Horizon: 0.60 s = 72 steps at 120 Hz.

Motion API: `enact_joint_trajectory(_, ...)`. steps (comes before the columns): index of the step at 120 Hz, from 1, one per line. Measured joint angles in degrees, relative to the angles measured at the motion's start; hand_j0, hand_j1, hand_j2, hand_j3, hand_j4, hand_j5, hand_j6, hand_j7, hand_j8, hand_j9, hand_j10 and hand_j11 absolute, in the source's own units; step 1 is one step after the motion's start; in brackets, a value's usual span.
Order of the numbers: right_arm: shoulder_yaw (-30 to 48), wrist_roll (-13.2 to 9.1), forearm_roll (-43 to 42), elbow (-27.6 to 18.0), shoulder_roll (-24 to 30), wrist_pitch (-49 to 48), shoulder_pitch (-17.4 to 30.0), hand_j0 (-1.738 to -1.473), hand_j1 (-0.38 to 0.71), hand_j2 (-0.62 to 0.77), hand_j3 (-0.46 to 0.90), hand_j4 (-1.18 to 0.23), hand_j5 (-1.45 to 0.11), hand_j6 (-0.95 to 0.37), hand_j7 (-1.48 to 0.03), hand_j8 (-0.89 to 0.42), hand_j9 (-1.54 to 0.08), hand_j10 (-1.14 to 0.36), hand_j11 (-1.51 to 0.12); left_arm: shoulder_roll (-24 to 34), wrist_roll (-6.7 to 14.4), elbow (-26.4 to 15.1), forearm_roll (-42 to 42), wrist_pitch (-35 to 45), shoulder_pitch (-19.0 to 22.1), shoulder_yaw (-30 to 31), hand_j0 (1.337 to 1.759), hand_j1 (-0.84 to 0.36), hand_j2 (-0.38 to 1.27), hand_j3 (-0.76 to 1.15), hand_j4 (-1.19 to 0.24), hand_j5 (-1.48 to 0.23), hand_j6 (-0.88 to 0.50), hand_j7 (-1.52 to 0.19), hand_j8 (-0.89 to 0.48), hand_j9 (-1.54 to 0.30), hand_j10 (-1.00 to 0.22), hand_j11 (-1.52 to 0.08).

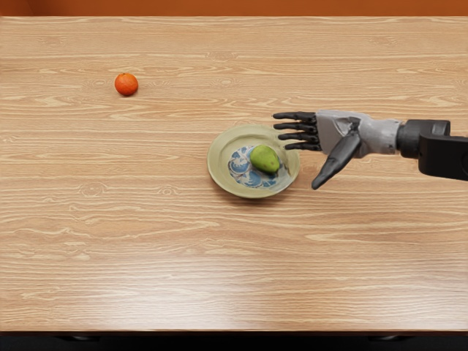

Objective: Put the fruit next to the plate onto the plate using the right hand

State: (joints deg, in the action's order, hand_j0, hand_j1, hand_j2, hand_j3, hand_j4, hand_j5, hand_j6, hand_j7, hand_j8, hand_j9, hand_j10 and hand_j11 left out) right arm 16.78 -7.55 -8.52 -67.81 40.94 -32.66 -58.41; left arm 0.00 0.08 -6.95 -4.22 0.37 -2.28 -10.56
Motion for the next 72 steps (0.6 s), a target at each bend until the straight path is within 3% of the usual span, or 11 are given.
enact_joint_trajectory(14, 0.1, -1.8, 3.7, 0.0, 4.9, -1.6, 0.1, -1.658, -0.33, 0.0, 0.0, -0.02, -0.02, -0.02, -0.02, -0.02, -0.02, -0.02, -0.02, 0.0, 0.0, 0.0, 0.0, 0.0, 0.0, 0.0, 1.658, 0.32, 0.0, 0.0, -0.02, -0.03, -0.02, -0.03, -0.02, -0.03, -0.02, -0.03)
enact_joint_trajectory(37, 0.1, -2.6, 5.7, 0.2, 10.4, -2.2, 0.3, -1.658, -0.34, 0.0, 0.0, -0.01, -0.01, -0.01, -0.01, -0.01, -0.01, -0.01, -0.01, 0.0, 0.0, 0.0, 0.0, 0.0, 0.0, 0.0, 1.658, 0.32, 0.0, 0.0, -0.02, -0.03, -0.02, -0.03, -0.02, -0.03, -0.02, -0.03)
enact_joint_trajectory(72, 0.1, -2.6, 6.4, 0.2, 12.9, -2.3, 0.5, -1.658, -0.35, 0.0, 0.0, 0.0, 0.0, 0.0, 0.0, 0.0, 0.0, 0.0, 0.0, 0.0, 0.0, 0.0, 0.0, 0.0, 0.0, 0.0, 1.658, 0.32, 0.0, 0.0, -0.02, -0.03, -0.02, -0.03, -0.02, -0.03, -0.02, -0.03)
